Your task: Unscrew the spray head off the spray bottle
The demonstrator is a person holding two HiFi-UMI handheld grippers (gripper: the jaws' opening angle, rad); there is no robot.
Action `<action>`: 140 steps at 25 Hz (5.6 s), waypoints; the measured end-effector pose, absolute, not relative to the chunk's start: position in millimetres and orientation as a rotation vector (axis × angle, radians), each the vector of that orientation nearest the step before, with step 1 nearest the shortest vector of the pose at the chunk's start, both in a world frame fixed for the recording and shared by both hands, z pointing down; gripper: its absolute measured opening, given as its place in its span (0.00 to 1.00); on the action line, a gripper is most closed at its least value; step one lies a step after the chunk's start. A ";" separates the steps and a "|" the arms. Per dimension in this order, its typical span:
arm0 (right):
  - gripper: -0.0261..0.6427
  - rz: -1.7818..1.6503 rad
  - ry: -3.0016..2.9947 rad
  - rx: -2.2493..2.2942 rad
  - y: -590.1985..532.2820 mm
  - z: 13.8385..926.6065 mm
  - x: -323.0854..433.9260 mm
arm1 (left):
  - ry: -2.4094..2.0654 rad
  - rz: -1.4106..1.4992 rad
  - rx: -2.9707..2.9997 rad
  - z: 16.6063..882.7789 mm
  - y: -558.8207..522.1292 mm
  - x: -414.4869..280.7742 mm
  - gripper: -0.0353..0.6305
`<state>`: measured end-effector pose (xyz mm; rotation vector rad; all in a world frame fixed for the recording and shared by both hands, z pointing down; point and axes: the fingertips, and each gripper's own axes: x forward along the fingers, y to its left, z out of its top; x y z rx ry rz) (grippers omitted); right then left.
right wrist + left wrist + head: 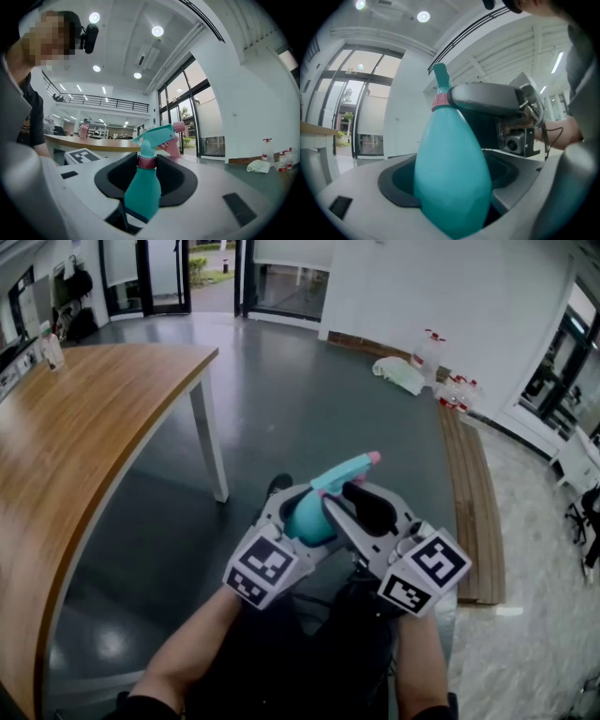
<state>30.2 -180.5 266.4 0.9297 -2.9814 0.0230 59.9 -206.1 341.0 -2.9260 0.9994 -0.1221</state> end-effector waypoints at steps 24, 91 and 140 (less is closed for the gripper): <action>0.25 0.024 -3.134 0.535 -161.1 262.9 39.5 | 0.694 -0.018 -3.014 333.8 -187.1 64.7 0.67; 0.25 0.016 -3.228 0.317 -140.2 252.3 40.5 | 0.316 -0.053 -3.036 329.3 -148.3 80.1 0.67; 0.26 0.106 -2.882 1.208 -183.4 267.8 41.2 | 1.062 -0.192 -2.838 344.7 -205.9 65.1 0.67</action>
